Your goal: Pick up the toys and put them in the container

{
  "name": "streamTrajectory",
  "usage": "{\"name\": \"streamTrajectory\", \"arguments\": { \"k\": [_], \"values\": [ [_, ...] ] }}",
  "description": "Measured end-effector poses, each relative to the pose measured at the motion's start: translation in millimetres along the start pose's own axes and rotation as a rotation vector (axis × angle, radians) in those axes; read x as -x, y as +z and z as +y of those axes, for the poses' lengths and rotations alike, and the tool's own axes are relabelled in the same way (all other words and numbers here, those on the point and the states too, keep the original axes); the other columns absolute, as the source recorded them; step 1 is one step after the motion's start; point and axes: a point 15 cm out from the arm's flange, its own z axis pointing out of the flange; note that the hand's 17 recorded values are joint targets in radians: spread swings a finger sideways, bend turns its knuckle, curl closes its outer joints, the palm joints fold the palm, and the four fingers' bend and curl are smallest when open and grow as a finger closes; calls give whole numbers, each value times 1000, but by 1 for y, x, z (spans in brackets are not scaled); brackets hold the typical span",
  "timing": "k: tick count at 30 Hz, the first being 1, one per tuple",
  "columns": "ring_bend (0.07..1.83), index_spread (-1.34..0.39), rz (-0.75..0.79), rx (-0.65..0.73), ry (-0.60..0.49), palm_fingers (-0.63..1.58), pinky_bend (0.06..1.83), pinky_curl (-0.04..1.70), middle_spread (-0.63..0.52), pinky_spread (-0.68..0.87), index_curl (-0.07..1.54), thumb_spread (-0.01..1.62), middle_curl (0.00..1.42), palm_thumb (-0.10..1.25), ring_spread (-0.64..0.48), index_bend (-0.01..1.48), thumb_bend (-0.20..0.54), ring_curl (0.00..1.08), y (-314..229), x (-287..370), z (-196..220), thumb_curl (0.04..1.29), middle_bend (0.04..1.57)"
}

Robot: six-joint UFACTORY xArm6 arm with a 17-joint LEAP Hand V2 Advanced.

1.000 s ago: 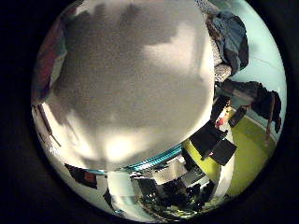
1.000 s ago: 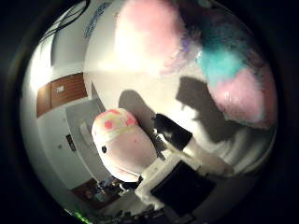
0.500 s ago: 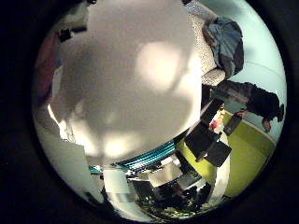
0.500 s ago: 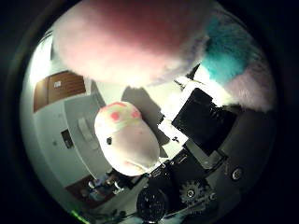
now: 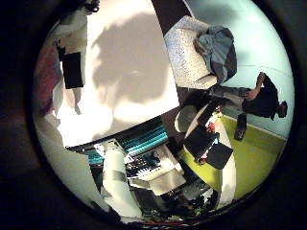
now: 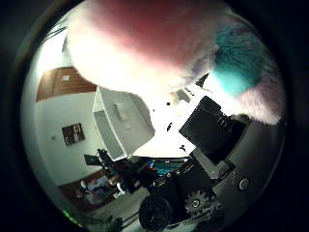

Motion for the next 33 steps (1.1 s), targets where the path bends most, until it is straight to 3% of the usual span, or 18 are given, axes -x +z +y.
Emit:
{"name": "streamTrajectory", "arguments": {
  "k": [5, 21, 28, 33],
  "values": [
    [1367, -292, -7, -79, -114, 982, 1273, 1092, -220, -182, 988, 1073, 1002, 1019, -263, 1061, -15, 850, -37, 51, 15, 598, 1260],
    [1329, -283, -90, -228, -545, 998, 1184, 1244, -210, -191, 987, 984, 990, 1042, -280, 1060, -15, 906, -81, 261, 54, 678, 1267],
    [1307, -282, -139, -266, -614, 1009, 1153, 1284, -210, -196, 986, 969, 989, 1038, -285, 1054, -16, 924, -92, 321, 55, 700, 1257],
    [1295, -283, -143, -214, -658, 1016, 1141, 1301, -210, -200, 990, 968, 990, 1027, -289, 1047, -15, 933, -74, 348, 59, 712, 1250]
  ]
}}
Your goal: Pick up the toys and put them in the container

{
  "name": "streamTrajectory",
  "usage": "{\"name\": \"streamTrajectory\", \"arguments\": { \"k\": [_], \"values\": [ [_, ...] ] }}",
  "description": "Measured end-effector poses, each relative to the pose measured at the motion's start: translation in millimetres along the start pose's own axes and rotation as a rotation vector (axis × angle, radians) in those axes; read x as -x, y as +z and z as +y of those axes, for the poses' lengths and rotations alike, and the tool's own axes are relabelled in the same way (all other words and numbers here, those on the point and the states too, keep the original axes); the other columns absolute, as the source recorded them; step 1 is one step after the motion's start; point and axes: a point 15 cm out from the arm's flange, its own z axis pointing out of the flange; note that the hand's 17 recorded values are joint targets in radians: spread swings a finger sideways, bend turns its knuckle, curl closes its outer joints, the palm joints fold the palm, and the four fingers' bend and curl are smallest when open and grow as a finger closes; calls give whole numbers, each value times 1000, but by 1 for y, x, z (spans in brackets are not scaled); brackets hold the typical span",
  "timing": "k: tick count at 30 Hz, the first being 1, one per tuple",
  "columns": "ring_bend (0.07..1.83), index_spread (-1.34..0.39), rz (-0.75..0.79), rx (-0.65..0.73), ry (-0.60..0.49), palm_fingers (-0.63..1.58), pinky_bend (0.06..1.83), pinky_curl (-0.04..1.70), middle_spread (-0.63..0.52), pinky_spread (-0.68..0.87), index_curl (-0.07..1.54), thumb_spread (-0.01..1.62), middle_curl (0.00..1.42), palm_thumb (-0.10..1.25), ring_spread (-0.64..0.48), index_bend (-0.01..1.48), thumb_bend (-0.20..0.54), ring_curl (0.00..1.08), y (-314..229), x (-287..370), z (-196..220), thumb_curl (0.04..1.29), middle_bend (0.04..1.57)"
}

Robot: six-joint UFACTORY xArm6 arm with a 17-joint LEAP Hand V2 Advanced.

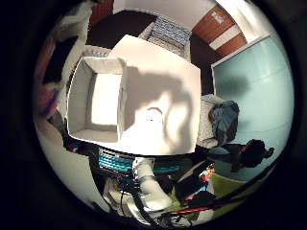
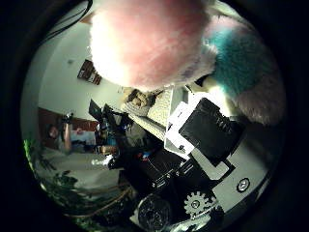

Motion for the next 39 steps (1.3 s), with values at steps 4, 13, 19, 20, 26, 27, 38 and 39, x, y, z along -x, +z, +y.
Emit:
{"name": "streamTrajectory", "arguments": {
  "k": [4, 13, 19, 20, 26, 27, 38, 39],
  "values": [
    [1285, -284, -43, 18, -12, 1022, 1132, 1315, -211, -204, 992, 968, 992, 1025, -292, 1040, -15, 941, 4, 17, 3, 720, 1243],
    [1251, -296, -76, 47, -35, 1024, 1062, 1240, -214, -233, 982, 1128, 976, 822, -285, 949, -29, 906, 15, 31, 6, 654, 1170],
    [1150, -366, -94, 81, -43, 738, 883, 974, -220, -439, 859, 1247, 834, 653, -312, 452, -26, 728, 26, 34, 10, 503, 952],
    [1119, -384, -94, 87, -48, 641, 847, 946, -221, -454, 827, 1254, 811, 637, -320, 384, -24, 699, 28, 34, 10, 478, 907],
    [793, -452, -92, 108, -65, 157, 627, 874, -115, 104, 667, 1236, 607, 451, -87, 369, -31, 537, 35, 34, 12, 355, 536],
    [731, -450, -93, 111, -71, 145, 621, 848, -90, 204, 632, 1230, 573, 434, -32, 348, -27, 498, 37, 35, 12, 340, 497],
    [519, -413, -74, 92, -68, 256, 440, 597, -5, 566, 437, 1190, 392, 406, 157, 197, -19, 319, 30, 24, 10, 288, 284],
    [510, -403, -73, 85, -68, 266, 434, 584, -4, 570, 425, 1189, 385, 407, 159, 184, -19, 309, 27, 23, 10, 287, 275]
  ]
}}
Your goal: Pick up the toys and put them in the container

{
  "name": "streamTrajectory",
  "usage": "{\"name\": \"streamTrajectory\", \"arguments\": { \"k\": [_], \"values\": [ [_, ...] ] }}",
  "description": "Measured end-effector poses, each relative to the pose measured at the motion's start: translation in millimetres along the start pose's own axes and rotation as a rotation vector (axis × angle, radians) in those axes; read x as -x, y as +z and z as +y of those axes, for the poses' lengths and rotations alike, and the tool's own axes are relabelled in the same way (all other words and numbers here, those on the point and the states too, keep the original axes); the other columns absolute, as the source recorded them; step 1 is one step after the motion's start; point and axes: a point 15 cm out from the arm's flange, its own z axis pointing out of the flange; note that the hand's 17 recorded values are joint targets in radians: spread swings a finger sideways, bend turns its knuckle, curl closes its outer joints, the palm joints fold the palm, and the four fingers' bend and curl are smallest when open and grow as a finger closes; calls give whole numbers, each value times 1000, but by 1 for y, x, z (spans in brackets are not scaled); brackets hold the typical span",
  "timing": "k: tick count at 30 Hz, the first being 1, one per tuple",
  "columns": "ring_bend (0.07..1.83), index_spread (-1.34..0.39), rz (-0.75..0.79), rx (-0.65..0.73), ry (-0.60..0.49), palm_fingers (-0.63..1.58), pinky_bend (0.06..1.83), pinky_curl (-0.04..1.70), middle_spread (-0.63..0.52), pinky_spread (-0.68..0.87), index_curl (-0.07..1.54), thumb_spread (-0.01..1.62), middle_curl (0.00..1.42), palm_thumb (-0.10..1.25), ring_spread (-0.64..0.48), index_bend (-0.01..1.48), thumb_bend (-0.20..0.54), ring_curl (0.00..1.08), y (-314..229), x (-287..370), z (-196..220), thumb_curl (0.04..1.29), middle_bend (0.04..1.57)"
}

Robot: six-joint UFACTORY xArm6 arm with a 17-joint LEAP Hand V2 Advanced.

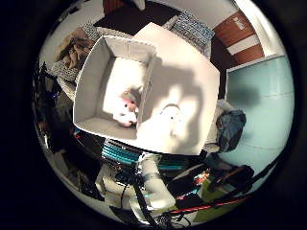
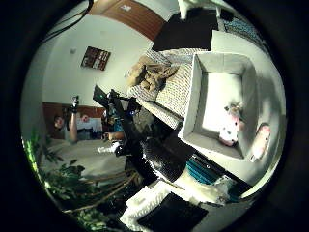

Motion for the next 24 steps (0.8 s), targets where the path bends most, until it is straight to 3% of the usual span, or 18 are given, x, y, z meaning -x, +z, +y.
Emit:
{"name": "streamTrajectory", "arguments": {
  "k": [6, 24],
  "values": [
    [478, -365, 28, -11, 77, 289, 416, 524, -3, 569, 370, 1188, 362, 408, 170, 169, -19, 269, -9, -40, 7, 283, 246],
    [481, -330, 126, 52, 422, 296, 441, 409, -2, 550, 300, 1188, 351, 415, 173, 164, -17, 220, 55, -243, 94, 279, 233]
  ]
}}
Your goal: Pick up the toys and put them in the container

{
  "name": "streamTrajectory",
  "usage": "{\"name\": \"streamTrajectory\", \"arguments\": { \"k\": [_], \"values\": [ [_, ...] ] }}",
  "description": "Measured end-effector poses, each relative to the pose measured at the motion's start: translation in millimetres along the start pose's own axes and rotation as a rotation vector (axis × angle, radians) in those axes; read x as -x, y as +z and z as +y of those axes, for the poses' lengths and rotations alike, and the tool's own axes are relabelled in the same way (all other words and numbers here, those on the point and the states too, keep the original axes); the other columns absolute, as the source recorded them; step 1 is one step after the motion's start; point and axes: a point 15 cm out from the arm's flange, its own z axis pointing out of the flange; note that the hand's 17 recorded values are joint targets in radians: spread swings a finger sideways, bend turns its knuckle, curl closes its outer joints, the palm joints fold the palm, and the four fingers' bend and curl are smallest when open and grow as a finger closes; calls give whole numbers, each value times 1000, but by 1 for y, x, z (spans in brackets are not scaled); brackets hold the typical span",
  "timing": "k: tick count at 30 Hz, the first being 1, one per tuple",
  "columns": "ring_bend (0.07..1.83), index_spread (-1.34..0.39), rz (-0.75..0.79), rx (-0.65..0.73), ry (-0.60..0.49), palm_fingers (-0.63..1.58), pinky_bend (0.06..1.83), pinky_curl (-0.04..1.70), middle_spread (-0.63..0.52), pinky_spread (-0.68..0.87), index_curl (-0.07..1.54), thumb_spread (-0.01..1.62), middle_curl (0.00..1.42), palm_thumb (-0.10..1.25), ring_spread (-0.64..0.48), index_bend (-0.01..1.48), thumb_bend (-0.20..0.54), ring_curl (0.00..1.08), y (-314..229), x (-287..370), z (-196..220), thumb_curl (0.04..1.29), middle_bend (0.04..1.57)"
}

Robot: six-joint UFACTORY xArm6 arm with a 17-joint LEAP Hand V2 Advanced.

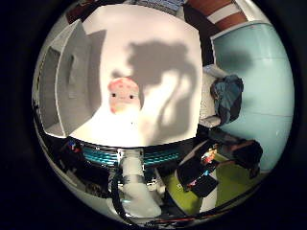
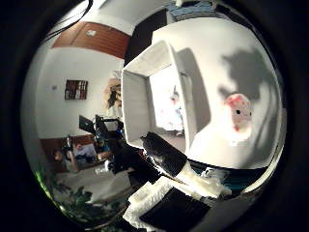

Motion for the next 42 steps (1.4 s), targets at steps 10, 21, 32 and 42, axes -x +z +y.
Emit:
{"name": "streamTrajectory", "arguments": {
  "k": [10, 21, 32, 42],
  "values": [
    [486, -330, 28, 73, 52, 299, 468, 359, -2, 538, 291, 1188, 346, 431, 172, 162, -19, 206, 64, -39, 29, 278, 236],
    [488, -330, 31, 129, 65, 296, 500, 317, -2, 524, 290, 1191, 348, 454, 171, 165, -18, 202, 123, -44, 55, 277, 232],
    [494, -332, 33, 182, 89, 306, 490, 272, -13, 506, 293, 1185, 350, 492, 159, 168, -13, 200, 154, -52, 52, 284, 238],
    [977, -383, 76, 196, 84, 1159, 852, 344, -206, -273, 313, 1190, 484, 662, -256, 229, -3, 363, 152, -63, 47, 326, 550]
  ]
}}
